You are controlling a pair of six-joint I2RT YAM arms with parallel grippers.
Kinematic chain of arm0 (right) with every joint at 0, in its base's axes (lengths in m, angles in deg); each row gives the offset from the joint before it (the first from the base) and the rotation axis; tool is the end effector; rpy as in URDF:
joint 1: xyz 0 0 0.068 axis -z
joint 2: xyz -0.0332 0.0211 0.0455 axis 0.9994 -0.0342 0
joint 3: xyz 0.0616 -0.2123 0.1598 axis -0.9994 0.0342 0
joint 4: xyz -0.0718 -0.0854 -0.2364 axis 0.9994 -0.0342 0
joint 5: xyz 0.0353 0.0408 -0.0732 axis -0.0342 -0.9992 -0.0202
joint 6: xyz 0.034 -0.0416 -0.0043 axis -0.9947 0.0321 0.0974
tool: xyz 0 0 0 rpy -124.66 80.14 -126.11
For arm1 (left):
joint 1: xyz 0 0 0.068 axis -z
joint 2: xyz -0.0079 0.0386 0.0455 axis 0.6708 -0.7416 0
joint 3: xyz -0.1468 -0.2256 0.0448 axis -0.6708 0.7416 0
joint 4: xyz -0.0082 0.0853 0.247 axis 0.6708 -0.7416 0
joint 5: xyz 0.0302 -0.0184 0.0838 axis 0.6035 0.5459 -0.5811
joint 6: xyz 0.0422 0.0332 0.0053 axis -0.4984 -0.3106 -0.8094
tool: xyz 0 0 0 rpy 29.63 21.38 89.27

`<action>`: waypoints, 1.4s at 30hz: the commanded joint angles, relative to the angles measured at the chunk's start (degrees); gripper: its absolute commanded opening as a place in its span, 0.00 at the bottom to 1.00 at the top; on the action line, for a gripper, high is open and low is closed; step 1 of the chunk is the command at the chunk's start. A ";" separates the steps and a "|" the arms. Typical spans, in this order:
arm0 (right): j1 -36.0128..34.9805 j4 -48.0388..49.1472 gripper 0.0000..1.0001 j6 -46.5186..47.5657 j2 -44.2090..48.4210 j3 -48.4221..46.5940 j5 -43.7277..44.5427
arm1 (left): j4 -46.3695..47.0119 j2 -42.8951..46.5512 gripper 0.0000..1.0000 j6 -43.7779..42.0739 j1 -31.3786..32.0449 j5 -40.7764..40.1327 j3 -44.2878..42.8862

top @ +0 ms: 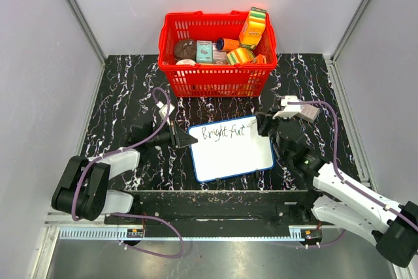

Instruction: Write a sentence on the whiteboard

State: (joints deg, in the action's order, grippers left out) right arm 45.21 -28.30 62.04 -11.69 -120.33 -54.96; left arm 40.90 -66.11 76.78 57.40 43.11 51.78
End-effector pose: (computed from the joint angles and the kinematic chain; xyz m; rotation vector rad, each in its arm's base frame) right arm 0.1604 0.1249 0.2894 0.0202 1.7127 0.3585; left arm 0.2244 -0.0892 0.1715 0.2850 2.0612 -1.3761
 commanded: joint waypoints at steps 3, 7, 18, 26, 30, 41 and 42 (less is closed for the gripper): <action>0.82 2.14 0.00 -0.42 -0.53 -0.56 1.22 | -2.09 -1.56 0.00 -6.91 -0.41 -7.24 -0.42; 1.08 2.22 0.00 -0.94 -1.06 0.05 0.79 | -2.18 -1.56 0.00 -6.91 -0.41 -7.24 -0.42; 1.17 1.00 0.00 -3.49 1.40 3.04 -0.97 | -2.00 -1.73 0.00 -6.91 -0.41 -7.07 -0.42; 1.26 -0.68 0.00 -4.64 2.63 4.53 -1.42 | -2.00 -1.82 0.00 -6.91 -0.41 -6.98 -0.42; 1.17 -1.46 0.00 -4.90 3.42 4.89 -1.42 | -2.00 -1.91 0.00 -6.82 -0.41 -6.98 -0.50; 1.26 -2.87 0.00 -4.46 3.60 4.28 1.31 | -2.00 -1.91 0.00 -6.82 -0.41 -7.07 -0.50; 1.17 -2.96 0.00 -4.29 3.42 4.27 1.48 | -2.00 -1.91 0.00 -6.82 -0.41 -7.07 -0.50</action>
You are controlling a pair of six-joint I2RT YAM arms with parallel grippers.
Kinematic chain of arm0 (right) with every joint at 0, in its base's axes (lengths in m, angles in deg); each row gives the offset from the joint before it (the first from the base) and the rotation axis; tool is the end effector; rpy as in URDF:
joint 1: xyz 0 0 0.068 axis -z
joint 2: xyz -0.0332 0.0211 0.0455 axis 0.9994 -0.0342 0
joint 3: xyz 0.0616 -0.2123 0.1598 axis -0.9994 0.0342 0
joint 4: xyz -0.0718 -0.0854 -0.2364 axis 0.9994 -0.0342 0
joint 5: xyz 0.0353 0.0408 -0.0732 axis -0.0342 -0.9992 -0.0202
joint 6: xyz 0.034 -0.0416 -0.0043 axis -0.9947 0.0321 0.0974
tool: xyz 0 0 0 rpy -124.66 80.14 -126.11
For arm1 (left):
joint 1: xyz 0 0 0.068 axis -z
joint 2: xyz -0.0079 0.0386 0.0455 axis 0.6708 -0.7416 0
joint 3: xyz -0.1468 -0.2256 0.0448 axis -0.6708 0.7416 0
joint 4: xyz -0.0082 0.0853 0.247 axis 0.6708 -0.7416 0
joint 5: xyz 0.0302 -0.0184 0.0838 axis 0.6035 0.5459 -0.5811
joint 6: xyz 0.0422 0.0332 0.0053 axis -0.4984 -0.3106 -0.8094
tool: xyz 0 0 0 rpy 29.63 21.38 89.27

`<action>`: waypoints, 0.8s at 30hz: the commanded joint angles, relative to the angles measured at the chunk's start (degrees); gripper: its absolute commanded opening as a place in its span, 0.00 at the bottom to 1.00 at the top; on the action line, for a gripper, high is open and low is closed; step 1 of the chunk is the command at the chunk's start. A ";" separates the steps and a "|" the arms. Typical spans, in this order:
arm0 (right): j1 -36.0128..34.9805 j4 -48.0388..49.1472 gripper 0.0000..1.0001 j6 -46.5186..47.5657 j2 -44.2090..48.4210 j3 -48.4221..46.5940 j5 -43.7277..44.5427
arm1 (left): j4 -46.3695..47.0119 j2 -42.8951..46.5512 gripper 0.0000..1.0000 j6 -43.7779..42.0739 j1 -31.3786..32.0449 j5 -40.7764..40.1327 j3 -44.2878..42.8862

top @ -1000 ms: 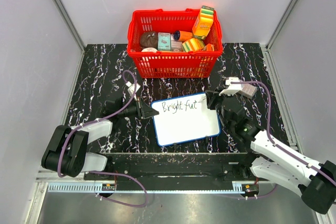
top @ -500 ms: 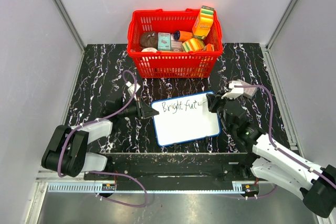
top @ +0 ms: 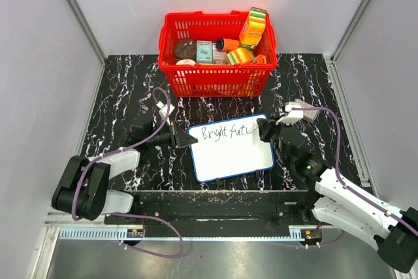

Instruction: Write a sentence on the whiteboard

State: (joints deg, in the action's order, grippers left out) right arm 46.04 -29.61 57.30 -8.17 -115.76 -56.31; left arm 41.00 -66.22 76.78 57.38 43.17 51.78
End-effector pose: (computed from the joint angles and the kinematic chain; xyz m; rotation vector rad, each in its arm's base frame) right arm 0.1525 0.1148 0.2694 0.0730 1.7536 0.4054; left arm 0.2246 -0.0892 0.1713 0.2853 2.0612 -1.3769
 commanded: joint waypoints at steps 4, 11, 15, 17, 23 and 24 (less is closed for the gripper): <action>0.43 -1.91 0.00 0.63 -0.27 -1.00 4.33 | -2.11 -1.80 0.00 -6.91 -0.39 -7.13 -0.50; 0.43 -1.83 0.00 -0.33 0.17 -1.35 6.53 | -2.11 -1.80 0.00 -6.82 -0.39 -7.13 -0.50; 0.43 -0.86 0.00 0.54 -0.45 -2.23 7.32 | -2.11 -1.80 0.00 -6.91 -0.39 -7.05 -0.50; 0.51 -0.69 0.00 0.98 -0.89 -2.84 7.50 | -2.11 -1.80 0.00 -6.91 -0.39 -7.04 -0.50; 0.51 0.46 0.00 1.51 -1.85 -3.99 8.20 | -2.11 -1.71 0.00 -6.91 -0.39 -7.05 -0.50; 0.51 0.89 0.00 1.60 -2.12 -3.99 8.20 | -2.11 -1.71 0.00 -6.82 -0.39 -7.05 -0.42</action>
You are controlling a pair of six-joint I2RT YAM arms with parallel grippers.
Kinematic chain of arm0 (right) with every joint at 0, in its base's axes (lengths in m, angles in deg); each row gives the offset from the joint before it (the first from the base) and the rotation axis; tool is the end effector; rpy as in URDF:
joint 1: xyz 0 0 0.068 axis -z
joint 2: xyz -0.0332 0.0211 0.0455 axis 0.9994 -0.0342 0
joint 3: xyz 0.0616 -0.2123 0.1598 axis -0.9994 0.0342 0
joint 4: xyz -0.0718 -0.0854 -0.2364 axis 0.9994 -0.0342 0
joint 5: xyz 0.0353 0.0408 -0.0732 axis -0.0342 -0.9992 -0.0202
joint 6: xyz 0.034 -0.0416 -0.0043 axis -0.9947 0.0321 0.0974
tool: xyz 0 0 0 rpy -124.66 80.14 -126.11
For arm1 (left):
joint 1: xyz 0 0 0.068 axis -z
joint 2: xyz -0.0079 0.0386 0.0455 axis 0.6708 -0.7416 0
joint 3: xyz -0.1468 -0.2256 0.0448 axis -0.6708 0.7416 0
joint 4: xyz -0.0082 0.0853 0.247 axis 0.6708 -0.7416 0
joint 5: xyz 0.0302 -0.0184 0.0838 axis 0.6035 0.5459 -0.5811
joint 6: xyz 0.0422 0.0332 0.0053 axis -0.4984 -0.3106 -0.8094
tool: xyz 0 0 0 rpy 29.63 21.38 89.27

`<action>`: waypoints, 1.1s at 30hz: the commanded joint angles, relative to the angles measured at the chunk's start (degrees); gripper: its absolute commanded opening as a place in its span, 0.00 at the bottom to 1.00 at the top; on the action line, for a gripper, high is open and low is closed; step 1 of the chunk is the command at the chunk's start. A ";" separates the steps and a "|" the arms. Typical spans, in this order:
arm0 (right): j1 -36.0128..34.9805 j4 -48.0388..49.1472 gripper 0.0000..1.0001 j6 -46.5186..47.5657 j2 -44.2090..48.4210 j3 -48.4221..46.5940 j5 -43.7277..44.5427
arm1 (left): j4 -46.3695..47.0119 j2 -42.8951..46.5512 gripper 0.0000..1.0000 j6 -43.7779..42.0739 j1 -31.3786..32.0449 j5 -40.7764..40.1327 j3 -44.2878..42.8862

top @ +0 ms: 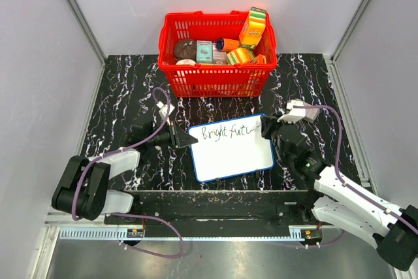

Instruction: Write a sentence on the whiteboard

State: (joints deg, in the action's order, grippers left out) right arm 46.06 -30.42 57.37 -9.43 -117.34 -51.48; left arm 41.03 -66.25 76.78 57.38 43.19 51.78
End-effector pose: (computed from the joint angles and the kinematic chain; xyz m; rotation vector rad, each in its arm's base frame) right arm 0.1562 0.1146 0.2743 0.1306 1.7432 0.3282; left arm 0.2246 -0.0892 0.1712 0.2856 2.0612 -1.3772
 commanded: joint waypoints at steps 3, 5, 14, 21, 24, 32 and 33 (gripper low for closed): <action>0.49 2.32 0.00 1.80 -1.11 -2.68 3.11 | -2.13 -1.69 0.00 -6.82 -0.39 -6.98 -0.50; 0.58 2.67 0.00 1.71 -1.20 -2.68 3.19 | -2.04 -1.69 0.00 -6.82 -0.39 -6.98 -0.50; 0.58 4.17 0.00 2.24 0.29 -1.18 2.40 | -2.04 -1.86 0.00 -6.73 -0.39 -6.89 -0.42; 0.67 1.89 0.00 1.45 0.47 -0.48 1.00 | -1.96 -1.95 0.00 -6.73 -0.39 -6.80 -0.50; 0.58 1.18 0.00 0.75 0.64 0.05 0.47 | -1.96 -1.95 0.00 -6.82 -0.39 -6.89 -0.50; 0.67 -1.01 0.00 -0.84 0.91 1.45 -0.76 | -1.96 -2.04 0.00 -6.82 -0.39 -6.80 -0.59; 0.58 -1.10 0.00 -0.92 0.91 1.63 -0.85 | -1.96 -2.04 0.00 -6.82 -0.39 -6.80 -0.59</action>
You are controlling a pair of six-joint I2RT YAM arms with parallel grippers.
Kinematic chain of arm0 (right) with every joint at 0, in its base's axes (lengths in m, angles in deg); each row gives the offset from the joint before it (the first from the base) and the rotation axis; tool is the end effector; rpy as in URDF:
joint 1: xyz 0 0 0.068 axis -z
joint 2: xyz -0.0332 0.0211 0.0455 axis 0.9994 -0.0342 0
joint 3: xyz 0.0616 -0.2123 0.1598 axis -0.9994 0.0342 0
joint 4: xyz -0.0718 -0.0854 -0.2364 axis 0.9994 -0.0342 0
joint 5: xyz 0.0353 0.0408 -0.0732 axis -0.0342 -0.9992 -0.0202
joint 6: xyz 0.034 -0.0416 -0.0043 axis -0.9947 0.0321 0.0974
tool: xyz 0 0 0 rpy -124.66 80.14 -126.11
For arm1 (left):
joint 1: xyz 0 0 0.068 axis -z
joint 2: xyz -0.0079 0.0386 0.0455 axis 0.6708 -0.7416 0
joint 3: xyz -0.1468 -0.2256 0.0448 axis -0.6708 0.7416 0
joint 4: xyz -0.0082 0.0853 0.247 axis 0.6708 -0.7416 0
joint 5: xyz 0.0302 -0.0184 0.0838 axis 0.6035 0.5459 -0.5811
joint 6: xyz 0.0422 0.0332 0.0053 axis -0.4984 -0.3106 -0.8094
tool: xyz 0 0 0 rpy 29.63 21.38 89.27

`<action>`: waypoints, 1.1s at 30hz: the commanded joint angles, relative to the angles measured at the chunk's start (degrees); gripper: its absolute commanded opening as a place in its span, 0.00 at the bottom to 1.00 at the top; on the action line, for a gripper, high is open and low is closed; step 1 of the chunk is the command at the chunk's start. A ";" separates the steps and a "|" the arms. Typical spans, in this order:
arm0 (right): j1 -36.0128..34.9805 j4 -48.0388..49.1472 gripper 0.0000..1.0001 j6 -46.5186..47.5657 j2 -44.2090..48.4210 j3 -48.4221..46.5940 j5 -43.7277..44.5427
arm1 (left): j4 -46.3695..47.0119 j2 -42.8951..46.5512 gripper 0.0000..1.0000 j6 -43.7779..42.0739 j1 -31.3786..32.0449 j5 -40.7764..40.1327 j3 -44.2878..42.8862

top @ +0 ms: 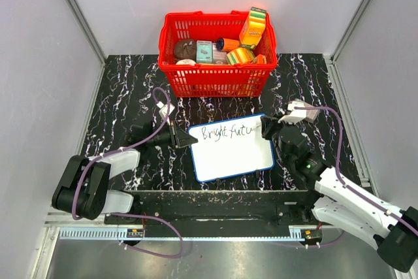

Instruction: Write a sentence on the whiteboard

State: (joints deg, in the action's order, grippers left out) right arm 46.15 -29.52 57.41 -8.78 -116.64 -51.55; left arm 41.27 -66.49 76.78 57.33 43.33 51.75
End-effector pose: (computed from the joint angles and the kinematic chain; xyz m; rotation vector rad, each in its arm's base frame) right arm 0.1549 0.1131 0.2735 0.1356 1.7309 0.3364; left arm 0.2251 -0.0892 0.1708 0.2868 2.0604 -1.3790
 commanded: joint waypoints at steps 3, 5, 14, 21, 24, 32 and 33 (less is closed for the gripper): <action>0.49 -2.62 0.00 -1.41 0.60 1.28 -1.04 | -2.20 -1.80 0.00 -6.73 -0.35 -6.94 -0.57; 0.49 -3.14 0.00 -1.67 1.04 1.55 -0.96 | -2.20 -1.80 0.00 -6.82 -0.35 -6.94 -0.48; 0.49 -4.38 0.00 -1.14 3.41 1.02 0.27 | -2.20 -1.80 0.00 -6.82 -0.35 -6.94 -0.57; 0.49 -3.06 0.00 1.31 4.21 -1.44 1.68 | -2.20 -1.89 0.00 -6.82 -0.26 -6.93 -0.57; 0.49 -2.44 0.00 3.15 3.33 -2.93 2.38 | -2.20 -1.89 0.00 -6.82 -0.35 -6.85 -0.57; 0.49 0.10 0.00 4.83 0.43 -5.84 2.64 | -2.20 -1.89 0.00 -6.73 -0.35 -6.76 -0.57; 0.49 0.28 0.00 5.27 0.08 -6.27 2.65 | -2.20 -1.89 0.00 -6.73 -0.35 -6.67 -0.66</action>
State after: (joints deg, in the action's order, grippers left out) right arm 46.22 -32.84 60.51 -7.66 -119.57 -50.83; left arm 41.29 -66.49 76.78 57.33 43.39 51.75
